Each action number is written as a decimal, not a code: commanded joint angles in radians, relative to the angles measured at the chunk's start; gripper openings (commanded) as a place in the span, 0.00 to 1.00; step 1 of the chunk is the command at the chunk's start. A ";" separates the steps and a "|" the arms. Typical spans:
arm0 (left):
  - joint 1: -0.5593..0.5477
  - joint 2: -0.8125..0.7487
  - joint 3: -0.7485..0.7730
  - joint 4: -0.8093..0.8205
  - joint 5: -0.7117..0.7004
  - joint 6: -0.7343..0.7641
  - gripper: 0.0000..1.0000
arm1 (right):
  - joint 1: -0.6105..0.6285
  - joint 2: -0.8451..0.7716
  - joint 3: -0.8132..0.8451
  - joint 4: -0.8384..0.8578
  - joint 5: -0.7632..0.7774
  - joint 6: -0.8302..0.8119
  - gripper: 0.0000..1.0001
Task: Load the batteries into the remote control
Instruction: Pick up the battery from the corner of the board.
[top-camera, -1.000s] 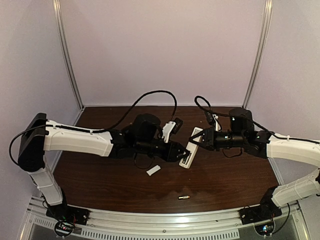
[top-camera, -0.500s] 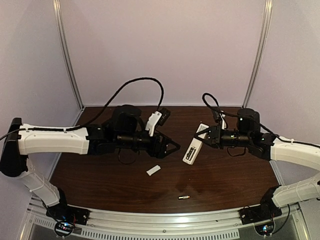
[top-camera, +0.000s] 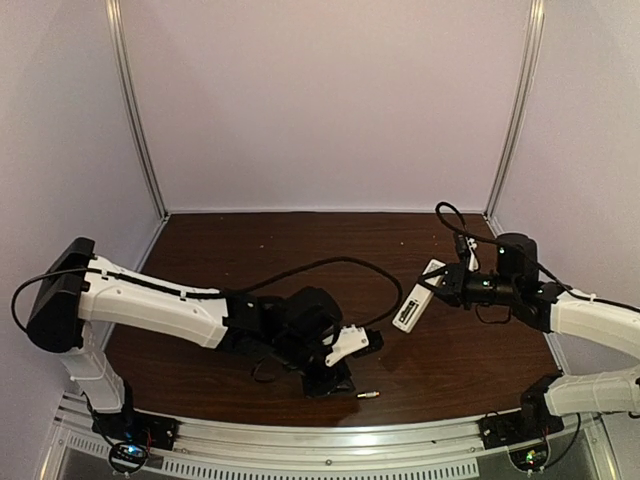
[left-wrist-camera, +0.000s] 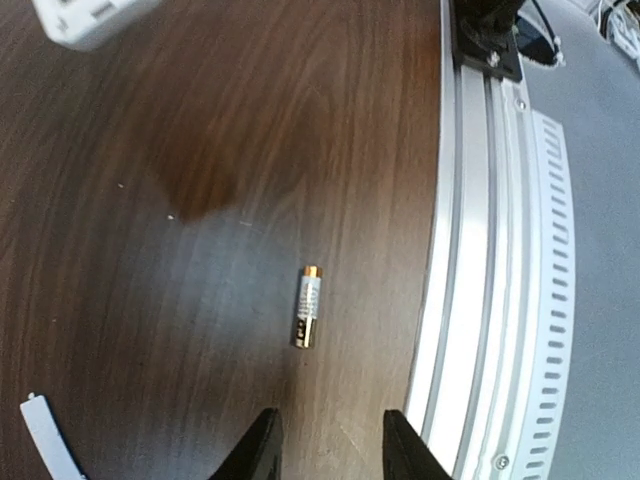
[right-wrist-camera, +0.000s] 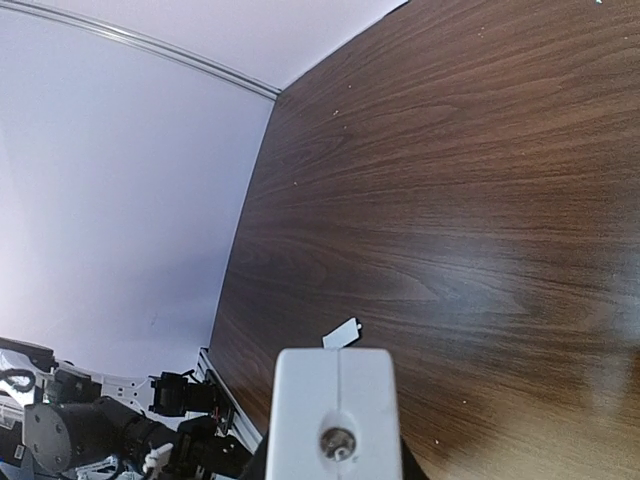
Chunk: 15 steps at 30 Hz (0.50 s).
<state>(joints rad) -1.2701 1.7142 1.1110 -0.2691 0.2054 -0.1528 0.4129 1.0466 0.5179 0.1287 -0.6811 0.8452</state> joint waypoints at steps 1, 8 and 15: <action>-0.031 0.097 0.128 -0.082 -0.034 0.082 0.36 | -0.049 -0.052 -0.025 -0.025 -0.026 -0.005 0.00; -0.059 0.269 0.329 -0.205 -0.060 0.126 0.34 | -0.140 -0.114 -0.064 -0.090 -0.046 -0.030 0.00; -0.064 0.386 0.460 -0.297 -0.071 0.143 0.32 | -0.202 -0.112 -0.084 -0.081 -0.091 -0.040 0.00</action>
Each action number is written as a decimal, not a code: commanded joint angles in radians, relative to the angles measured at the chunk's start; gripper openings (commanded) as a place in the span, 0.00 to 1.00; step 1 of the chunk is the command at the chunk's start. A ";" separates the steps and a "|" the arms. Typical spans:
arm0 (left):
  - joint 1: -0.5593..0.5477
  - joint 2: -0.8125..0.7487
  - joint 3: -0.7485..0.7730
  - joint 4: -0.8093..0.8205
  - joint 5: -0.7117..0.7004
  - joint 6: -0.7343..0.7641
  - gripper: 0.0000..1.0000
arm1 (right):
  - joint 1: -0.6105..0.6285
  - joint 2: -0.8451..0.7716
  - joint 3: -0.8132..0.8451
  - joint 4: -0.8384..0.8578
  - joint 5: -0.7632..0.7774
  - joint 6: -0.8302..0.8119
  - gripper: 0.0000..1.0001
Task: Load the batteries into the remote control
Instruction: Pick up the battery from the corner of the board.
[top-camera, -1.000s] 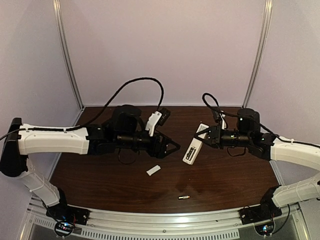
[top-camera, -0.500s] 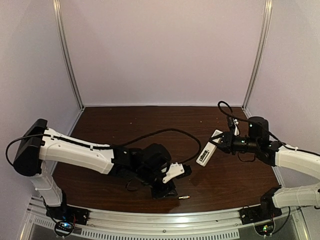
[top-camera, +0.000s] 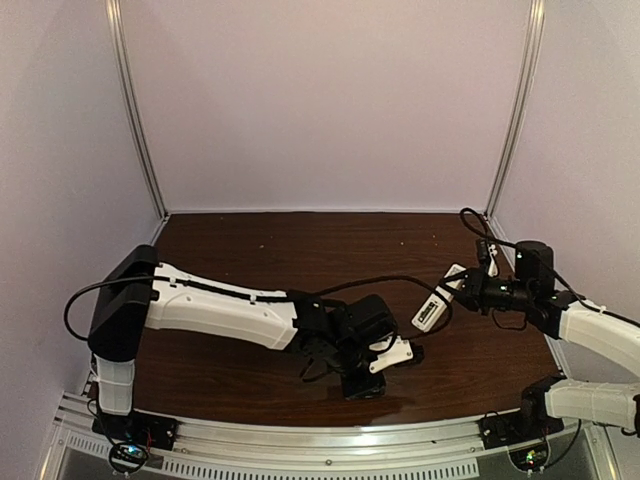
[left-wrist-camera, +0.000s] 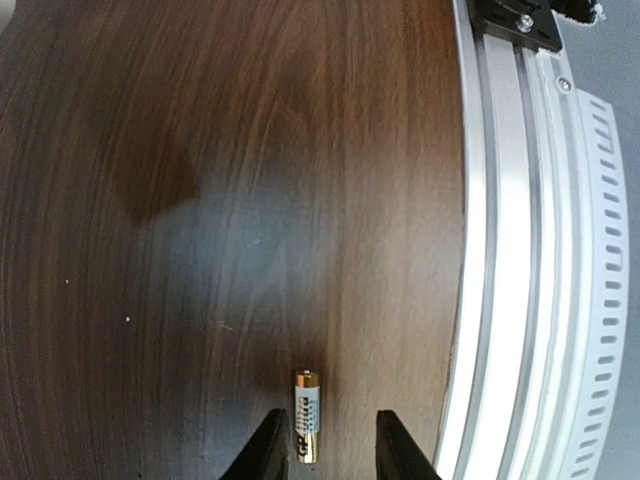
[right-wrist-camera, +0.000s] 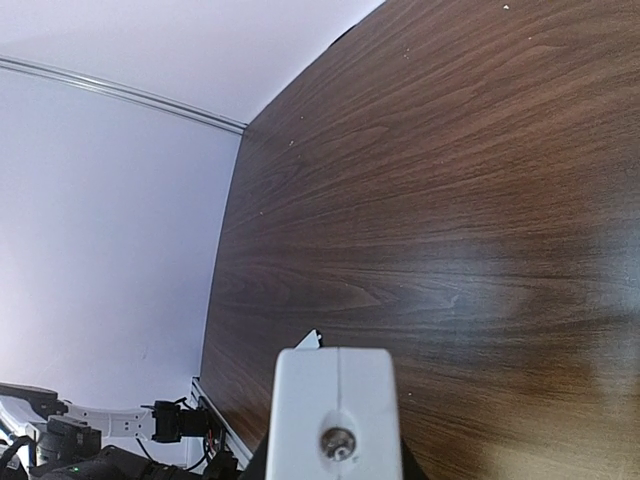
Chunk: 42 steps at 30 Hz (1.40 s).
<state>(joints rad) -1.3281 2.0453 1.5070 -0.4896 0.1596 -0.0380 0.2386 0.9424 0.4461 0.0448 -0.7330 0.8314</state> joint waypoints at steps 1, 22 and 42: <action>-0.008 0.069 0.076 -0.085 -0.040 0.028 0.32 | -0.033 -0.006 -0.011 0.003 -0.043 -0.029 0.00; 0.044 0.152 0.123 -0.211 -0.204 -0.201 0.00 | -0.052 0.030 0.002 0.019 -0.078 -0.050 0.00; 0.203 -0.339 -0.347 -0.148 -0.545 -1.531 0.00 | -0.052 0.013 0.007 0.016 -0.090 -0.047 0.00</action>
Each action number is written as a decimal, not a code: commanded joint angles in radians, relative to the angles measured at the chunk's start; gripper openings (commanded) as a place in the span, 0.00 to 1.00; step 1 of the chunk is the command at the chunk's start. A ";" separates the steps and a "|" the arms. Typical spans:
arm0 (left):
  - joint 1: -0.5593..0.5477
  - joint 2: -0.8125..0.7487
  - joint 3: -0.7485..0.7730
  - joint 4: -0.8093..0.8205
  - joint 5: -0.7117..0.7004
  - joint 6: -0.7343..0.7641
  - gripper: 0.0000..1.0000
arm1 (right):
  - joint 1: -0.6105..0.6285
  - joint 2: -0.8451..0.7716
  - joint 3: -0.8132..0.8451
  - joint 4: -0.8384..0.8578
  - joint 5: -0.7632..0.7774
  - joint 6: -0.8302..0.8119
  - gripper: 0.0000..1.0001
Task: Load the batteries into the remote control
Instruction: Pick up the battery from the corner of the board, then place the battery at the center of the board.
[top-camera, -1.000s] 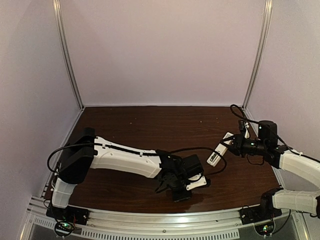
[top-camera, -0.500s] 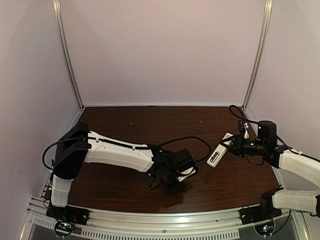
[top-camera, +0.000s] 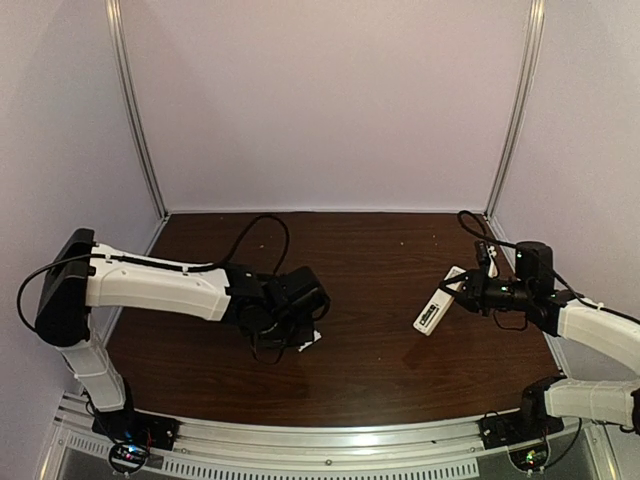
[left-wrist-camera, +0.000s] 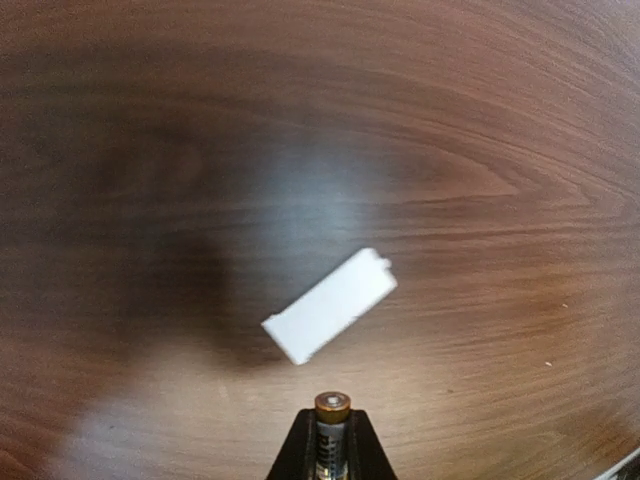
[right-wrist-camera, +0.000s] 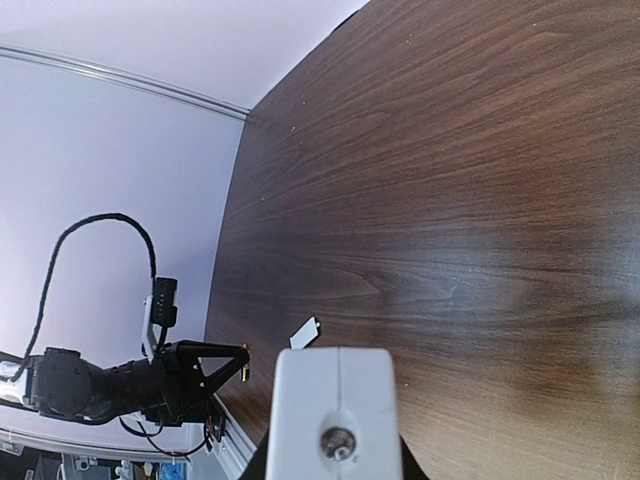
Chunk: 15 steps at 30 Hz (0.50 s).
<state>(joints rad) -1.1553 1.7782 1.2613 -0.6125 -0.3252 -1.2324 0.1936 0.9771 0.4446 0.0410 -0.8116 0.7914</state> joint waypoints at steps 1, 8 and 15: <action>0.043 -0.098 -0.137 0.002 -0.062 -0.372 0.00 | -0.007 -0.026 0.007 0.018 -0.009 -0.008 0.00; 0.099 -0.156 -0.243 0.027 -0.101 -0.525 0.00 | -0.007 -0.034 0.009 0.013 -0.005 -0.005 0.00; 0.139 -0.125 -0.290 0.167 -0.039 -0.576 0.00 | -0.008 -0.037 0.013 0.010 -0.006 -0.004 0.00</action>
<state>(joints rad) -1.0309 1.6321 0.9699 -0.5419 -0.3759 -1.7519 0.1936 0.9581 0.4446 0.0406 -0.8116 0.7918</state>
